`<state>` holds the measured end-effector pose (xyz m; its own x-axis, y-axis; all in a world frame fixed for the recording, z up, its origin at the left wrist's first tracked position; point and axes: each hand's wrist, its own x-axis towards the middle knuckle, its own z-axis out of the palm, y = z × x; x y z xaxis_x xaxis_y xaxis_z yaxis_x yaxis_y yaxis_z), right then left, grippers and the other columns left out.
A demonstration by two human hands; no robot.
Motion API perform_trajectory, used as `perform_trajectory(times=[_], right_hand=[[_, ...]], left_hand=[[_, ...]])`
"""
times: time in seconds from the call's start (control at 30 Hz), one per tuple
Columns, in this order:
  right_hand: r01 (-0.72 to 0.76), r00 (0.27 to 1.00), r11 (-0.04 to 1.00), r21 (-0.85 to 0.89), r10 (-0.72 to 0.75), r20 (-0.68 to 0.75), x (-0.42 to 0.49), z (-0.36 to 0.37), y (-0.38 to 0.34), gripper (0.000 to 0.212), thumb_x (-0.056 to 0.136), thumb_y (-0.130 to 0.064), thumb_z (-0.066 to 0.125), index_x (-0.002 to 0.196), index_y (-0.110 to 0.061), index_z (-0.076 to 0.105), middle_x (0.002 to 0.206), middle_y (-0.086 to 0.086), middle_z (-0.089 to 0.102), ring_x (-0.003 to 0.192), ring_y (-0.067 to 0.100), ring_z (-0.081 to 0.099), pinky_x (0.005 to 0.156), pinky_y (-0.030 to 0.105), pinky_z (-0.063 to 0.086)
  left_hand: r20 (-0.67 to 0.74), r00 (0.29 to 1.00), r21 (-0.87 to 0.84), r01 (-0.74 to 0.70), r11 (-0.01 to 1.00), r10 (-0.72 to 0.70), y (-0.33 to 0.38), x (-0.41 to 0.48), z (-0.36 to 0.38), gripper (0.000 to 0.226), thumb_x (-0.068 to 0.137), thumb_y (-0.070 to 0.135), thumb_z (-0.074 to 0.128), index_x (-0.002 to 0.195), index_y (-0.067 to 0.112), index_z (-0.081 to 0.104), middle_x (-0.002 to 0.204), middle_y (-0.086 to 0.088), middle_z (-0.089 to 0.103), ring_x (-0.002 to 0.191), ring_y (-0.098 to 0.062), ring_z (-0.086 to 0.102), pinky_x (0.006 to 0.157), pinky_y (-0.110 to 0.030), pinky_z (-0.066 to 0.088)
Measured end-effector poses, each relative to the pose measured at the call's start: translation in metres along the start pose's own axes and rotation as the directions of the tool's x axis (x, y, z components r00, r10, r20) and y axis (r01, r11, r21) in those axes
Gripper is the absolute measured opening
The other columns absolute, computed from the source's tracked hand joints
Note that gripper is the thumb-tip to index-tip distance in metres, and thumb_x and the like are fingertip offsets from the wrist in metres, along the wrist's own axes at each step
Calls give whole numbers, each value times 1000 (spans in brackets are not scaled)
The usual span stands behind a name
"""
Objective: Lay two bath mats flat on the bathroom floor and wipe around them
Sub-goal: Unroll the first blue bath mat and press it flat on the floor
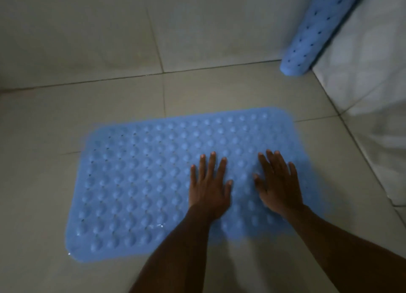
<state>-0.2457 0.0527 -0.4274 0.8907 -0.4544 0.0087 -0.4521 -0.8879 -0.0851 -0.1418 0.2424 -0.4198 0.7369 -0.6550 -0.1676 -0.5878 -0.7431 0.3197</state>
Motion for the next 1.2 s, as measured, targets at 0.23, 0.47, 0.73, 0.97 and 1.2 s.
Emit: perform_trajectory(times=[0.23,0.47,0.73,0.97,1.2], right_hand=[[-17,1000,1000,9,17,-24,-15,24,14,68,97,-52,40,155,-18,36,164,10,30,152,29,25,119,57,23],[5,1000,1000,0,-5,26,-11,24,18,66,99,-48,39,157,-17,32,166,13,21,155,32,14,120,61,16],[2,997,1000,22,-4,73,-9,21,17,66,99,-52,28,157,-21,31,167,12,19,155,33,12,119,64,14],[-89,987,994,59,80,136,-7,5,3,71,92,-58,32,150,-21,45,160,12,37,149,33,31,110,71,25],[25,998,995,102,-30,56,-1,-17,-80,72,90,-57,31,141,-14,57,150,16,50,142,36,44,106,71,32]], left_hand=[[28,1000,175,7,985,-12,25,2,39,73,100,62,22,163,29,6,171,-4,-7,156,-31,-13,123,-59,-1],[58,998,197,6,980,-18,25,4,37,73,100,57,26,163,29,1,170,-5,-13,156,-31,-14,123,-60,0],[122,992,185,-18,983,-5,22,5,31,69,101,53,19,162,29,-2,169,-6,-16,155,-31,-19,123,-60,-4],[144,990,114,-6,993,-11,9,-16,-7,72,94,62,0,159,37,-14,165,5,-26,153,-25,-25,124,-50,-12],[114,967,182,207,961,-229,-77,-74,-48,71,95,63,-1,157,35,-23,166,0,-26,153,-27,-26,123,-50,-13]])
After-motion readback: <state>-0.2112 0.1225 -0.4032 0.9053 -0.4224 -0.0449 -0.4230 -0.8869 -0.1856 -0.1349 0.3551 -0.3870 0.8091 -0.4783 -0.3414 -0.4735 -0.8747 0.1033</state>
